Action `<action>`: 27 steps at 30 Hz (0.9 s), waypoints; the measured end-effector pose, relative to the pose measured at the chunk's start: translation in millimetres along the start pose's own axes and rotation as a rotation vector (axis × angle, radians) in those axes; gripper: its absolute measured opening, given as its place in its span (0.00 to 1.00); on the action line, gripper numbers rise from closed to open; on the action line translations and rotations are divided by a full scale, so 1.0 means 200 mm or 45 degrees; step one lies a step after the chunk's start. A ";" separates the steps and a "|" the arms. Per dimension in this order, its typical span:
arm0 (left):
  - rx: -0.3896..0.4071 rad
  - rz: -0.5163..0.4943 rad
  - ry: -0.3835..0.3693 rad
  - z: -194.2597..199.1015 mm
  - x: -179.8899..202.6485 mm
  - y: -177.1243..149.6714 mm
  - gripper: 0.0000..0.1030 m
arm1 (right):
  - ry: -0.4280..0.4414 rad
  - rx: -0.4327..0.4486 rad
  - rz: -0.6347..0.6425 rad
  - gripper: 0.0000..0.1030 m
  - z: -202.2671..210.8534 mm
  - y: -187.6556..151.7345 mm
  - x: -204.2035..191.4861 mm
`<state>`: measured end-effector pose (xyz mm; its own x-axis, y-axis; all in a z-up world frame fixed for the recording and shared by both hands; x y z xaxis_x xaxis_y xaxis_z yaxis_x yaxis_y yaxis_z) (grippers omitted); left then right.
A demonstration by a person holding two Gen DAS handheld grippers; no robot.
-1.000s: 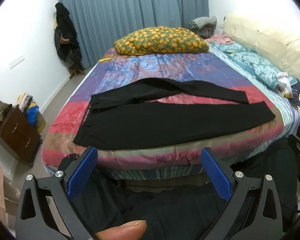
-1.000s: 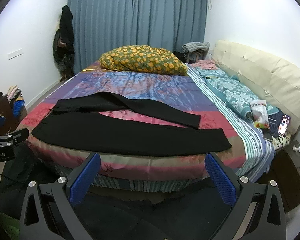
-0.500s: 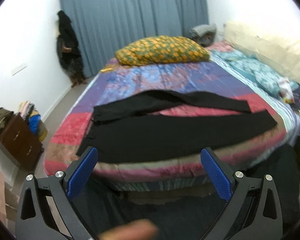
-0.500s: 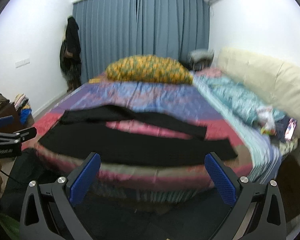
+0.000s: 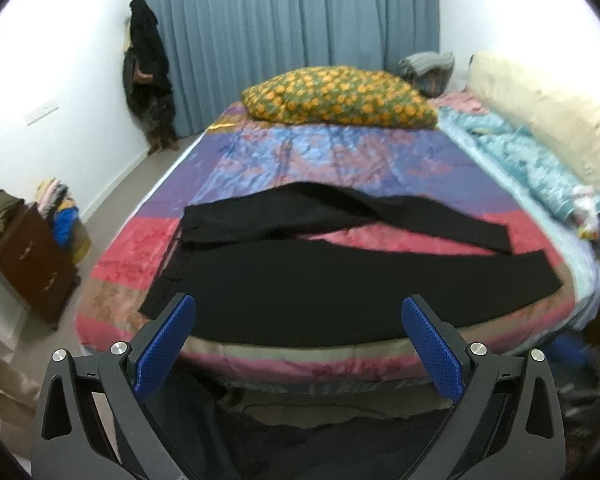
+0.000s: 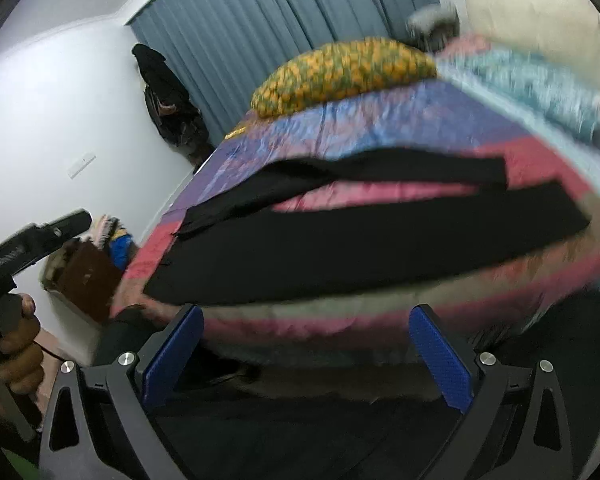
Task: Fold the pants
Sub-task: 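Grasp the angled black trouser leg with the right gripper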
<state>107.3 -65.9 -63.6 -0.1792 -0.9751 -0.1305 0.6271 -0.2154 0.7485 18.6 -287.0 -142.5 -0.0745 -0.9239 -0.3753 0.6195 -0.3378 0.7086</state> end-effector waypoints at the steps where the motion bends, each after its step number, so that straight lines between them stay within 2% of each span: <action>1: -0.015 -0.008 0.021 -0.04 -0.01 -0.01 1.00 | -0.026 0.042 0.064 1.00 0.01 0.04 0.01; 4: -0.125 -0.008 0.048 -0.20 0.00 -0.09 1.00 | -0.107 0.069 0.296 1.00 -0.07 0.16 0.09; 7: -0.208 0.014 0.036 -0.29 0.02 -0.14 1.00 | -0.286 -0.016 0.579 0.99 -0.33 0.27 0.38; 8: -0.231 0.017 0.037 -0.32 0.02 -0.15 1.00 | -0.350 -0.054 0.637 0.97 -0.41 0.31 0.49; 9: -0.243 0.018 0.042 -0.34 0.02 -0.16 1.00 | -0.420 -0.094 0.689 0.87 -0.49 0.35 0.60; 10: -0.253 0.018 0.052 -0.36 0.02 -0.18 1.00 | -0.483 -0.153 0.731 0.83 -0.57 0.40 0.74; 11: -0.262 0.020 0.062 -0.38 0.01 -0.18 1.00 | -0.510 -0.221 0.752 0.75 -0.64 0.44 0.85; 13: -0.300 0.029 0.084 -0.42 -0.01 -0.21 1.00 | -0.506 -0.310 0.761 0.72 -0.76 0.50 1.01; 16: -0.394 0.054 0.097 -0.50 -0.02 -0.27 1.00 | -0.491 -0.364 0.778 0.69 -0.94 0.59 1.15; 20: -0.507 0.057 0.100 -0.59 -0.01 -0.34 0.99 | -0.502 -0.461 0.741 0.61 -1.17 0.60 1.34; 22: -0.535 0.045 0.117 -0.63 0.00 -0.35 0.99 | -0.460 -0.553 0.690 0.59 -1.28 0.54 1.42; 23: -0.548 0.039 0.126 -0.65 0.00 -0.35 0.99 | -0.440 -0.570 0.691 0.53 -1.32 0.53 1.45; 25: -0.570 0.036 0.133 -0.69 0.01 -0.36 0.99 | -0.378 -0.576 0.671 0.19 -1.31 0.54 1.43; 26: -0.585 0.035 0.138 -0.71 0.01 -0.37 0.99 | -0.392 -0.601 0.637 0.07 -1.30 0.56 1.44; 27: -0.599 0.036 0.138 -0.73 0.01 -0.37 0.99 | -0.396 -0.612 0.582 0.06 -1.28 0.61 1.44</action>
<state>171.6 -59.1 -215.1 -0.0926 -0.9755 -0.1997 0.9099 -0.1643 0.3809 272.6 -548.4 -316.2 0.0994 -0.9862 0.1325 0.9109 0.1438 0.3867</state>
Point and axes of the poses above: each gripper's, at about its wrist camera, not at the fingertips, and z roughly against the way its jaws point, x to its right, y to its top, the point moved 9 cm from there along -z, roughly the way its jaws point, and after that the axes turned 3 degrees about y, right-handed, at the moved point
